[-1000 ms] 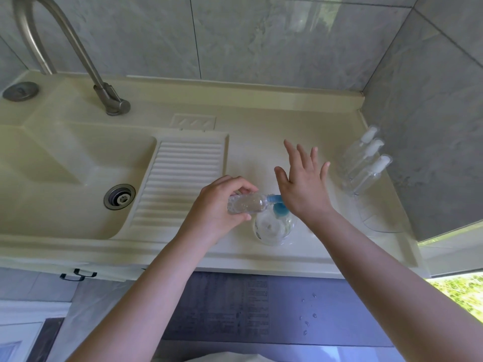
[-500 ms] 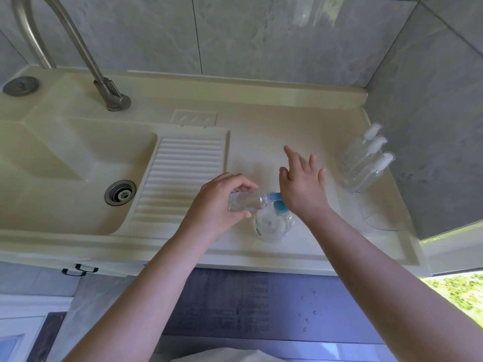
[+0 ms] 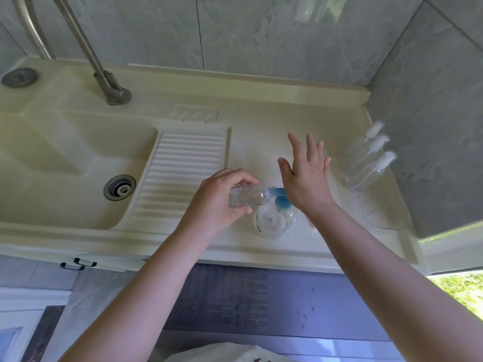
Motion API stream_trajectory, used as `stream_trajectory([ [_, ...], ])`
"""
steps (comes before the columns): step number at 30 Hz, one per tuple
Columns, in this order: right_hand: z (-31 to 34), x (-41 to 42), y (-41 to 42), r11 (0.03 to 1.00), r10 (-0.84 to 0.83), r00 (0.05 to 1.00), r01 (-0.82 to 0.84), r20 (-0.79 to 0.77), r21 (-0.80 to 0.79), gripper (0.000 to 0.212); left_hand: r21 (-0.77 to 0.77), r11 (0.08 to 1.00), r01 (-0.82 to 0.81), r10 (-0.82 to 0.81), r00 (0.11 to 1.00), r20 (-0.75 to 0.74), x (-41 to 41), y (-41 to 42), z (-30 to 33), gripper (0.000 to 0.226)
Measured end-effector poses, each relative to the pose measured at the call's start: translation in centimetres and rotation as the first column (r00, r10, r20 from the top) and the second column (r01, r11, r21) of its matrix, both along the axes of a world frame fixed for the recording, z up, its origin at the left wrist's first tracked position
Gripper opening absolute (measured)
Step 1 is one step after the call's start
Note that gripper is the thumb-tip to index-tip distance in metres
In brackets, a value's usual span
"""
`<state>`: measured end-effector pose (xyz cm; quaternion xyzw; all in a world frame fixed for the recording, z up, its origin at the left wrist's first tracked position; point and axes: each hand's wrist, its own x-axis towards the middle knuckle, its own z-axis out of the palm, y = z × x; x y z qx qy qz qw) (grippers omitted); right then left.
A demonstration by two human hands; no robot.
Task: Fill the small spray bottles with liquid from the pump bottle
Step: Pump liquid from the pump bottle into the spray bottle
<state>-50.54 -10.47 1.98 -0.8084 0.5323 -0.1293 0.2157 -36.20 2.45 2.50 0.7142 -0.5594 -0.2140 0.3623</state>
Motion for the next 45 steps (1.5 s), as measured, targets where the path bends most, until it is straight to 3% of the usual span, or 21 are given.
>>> stream_trajectory([
  [4,-0.6,0.0,0.2,0.988,-0.033,0.999,0.029,0.022,0.151,0.05,0.005,1.0,-0.003,0.003,1.0,-0.013,-0.1,0.1,-0.2,0.05],
  [7,-0.2,-0.1,0.2,0.998,0.0,1.0,0.0,-0.003,0.063,0.05,0.004,1.0,-0.004,0.004,1.0,-0.01,-0.1,0.1,-0.3,0.051],
  [12,-0.2,-0.1,0.7,0.996,0.01,1.0,-0.011,0.011,0.091,0.05,0.001,1.0,0.002,-0.002,1.0,-0.003,-0.2,0.1,-0.2,0.05],
  [17,0.6,-0.3,-0.2,0.999,0.03,0.999,-0.03,0.021,-0.016,0.053,-0.001,1.0,0.002,-0.002,1.0,-0.011,-0.1,0.2,-0.1,0.05],
  [22,0.0,-0.2,0.7,0.994,0.083,0.996,-0.08,-0.036,0.074,0.054,0.009,1.0,0.01,-0.01,1.0,-0.019,-0.2,0.2,-0.5,0.05],
  [27,0.8,-0.2,0.2,0.997,0.074,0.996,-0.073,0.05,-0.013,0.059,-0.005,1.0,0.006,-0.006,1.0,-0.021,-0.1,0.1,-0.1,0.048],
  [30,0.1,0.0,0.8,0.998,0.054,0.998,-0.055,0.02,0.025,0.054,-0.006,1.0,0.011,-0.011,1.0,-0.011,-0.1,0.1,0.0,0.049],
  [32,0.1,-0.1,0.5,0.997,0.062,0.998,-0.062,0.007,-0.036,0.055,-0.004,1.0,0.015,-0.015,1.0,-0.012,-0.1,0.0,-0.1,0.049],
  [36,0.4,-0.1,0.4,0.996,0.073,0.992,-0.067,0.102,-0.06,0.057,-0.01,1.0,0.012,-0.013,1.0,-0.021,-0.1,-0.1,0.0,0.049],
  [39,-0.3,-0.2,0.7,0.999,0.035,0.999,-0.035,0.019,0.032,0.052,-0.003,1.0,0.019,-0.019,1.0,-0.009,-0.2,-0.2,-0.1,0.05],
  [42,0.1,-0.3,0.3,0.999,0.045,0.998,-0.046,-0.036,-0.021,0.054,0.004,1.0,0.022,-0.022,1.0,-0.012,0.0,-0.1,-0.1,0.05],
  [45,0.4,-0.2,0.2,0.996,0.068,0.996,-0.064,0.061,-0.068,0.056,-0.006,1.0,0.021,-0.021,1.0,-0.015,-0.1,-0.2,0.1,0.05],
])
